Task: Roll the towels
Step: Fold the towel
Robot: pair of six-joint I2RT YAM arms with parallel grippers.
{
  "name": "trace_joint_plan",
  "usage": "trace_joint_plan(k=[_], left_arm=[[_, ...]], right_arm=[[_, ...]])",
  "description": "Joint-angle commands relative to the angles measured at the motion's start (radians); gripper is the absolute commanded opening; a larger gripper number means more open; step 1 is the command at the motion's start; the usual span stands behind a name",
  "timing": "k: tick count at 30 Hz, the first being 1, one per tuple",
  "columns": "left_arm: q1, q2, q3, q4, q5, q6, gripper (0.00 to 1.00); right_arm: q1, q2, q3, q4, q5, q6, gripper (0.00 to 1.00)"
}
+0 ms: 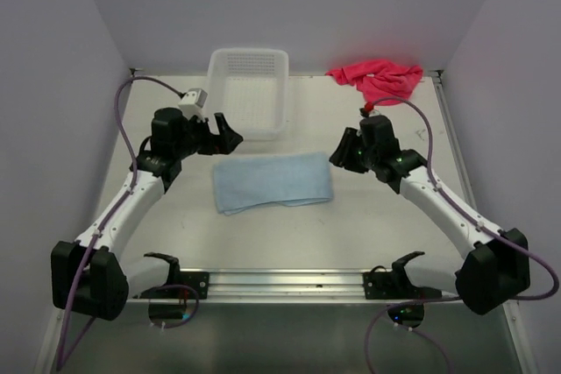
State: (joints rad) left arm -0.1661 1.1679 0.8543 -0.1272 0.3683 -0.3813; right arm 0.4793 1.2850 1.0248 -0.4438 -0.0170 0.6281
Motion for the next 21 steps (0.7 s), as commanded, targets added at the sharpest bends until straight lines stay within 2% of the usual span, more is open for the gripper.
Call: trace_joint_plan(k=[1,4,7,8,10,11,15,19,21], left_arm=[[-0.081,0.009,0.061,0.054,-0.034,0.01,1.0],[-0.182,0.08,0.178,-0.026,-0.117,0.031,1.0],[-0.332,0.222,0.369,-0.173,-0.282,0.082,1.0],[-0.401,0.295,0.465,-0.21,-0.38,0.082,1.0],[-0.459,0.36,0.587,-0.294,-0.521,0.091,1.0],[-0.507,0.41,0.616,-0.307,-0.548,0.104,1.0],[-0.569,0.515,0.71,-0.304,-0.542,0.11,1.0],[-0.573,0.625,0.81,-0.308,-0.439,0.085,0.99],[-0.575,0.694,0.86,-0.339,-0.416,0.088,0.95]], right_arm=[[-0.057,-0.108,-0.161,0.059,0.008,0.044,0.42],[-0.12,-0.182,-0.304,0.134,-0.029,0.102,0.43],[-0.163,-0.219,-0.442,0.281,-0.113,0.162,0.43],[-0.166,-0.222,-0.465,0.31,-0.127,0.174,0.43],[-0.185,-0.22,-0.506,0.369,-0.149,0.177,0.43],[-0.189,-0.222,-0.515,0.382,-0.155,0.185,0.43],[-0.206,-0.205,-0.581,0.525,-0.195,0.229,0.44],[-0.209,-0.138,-0.609,0.638,-0.239,0.271,0.45],[-0.209,-0.099,-0.621,0.69,-0.254,0.285,0.45]])
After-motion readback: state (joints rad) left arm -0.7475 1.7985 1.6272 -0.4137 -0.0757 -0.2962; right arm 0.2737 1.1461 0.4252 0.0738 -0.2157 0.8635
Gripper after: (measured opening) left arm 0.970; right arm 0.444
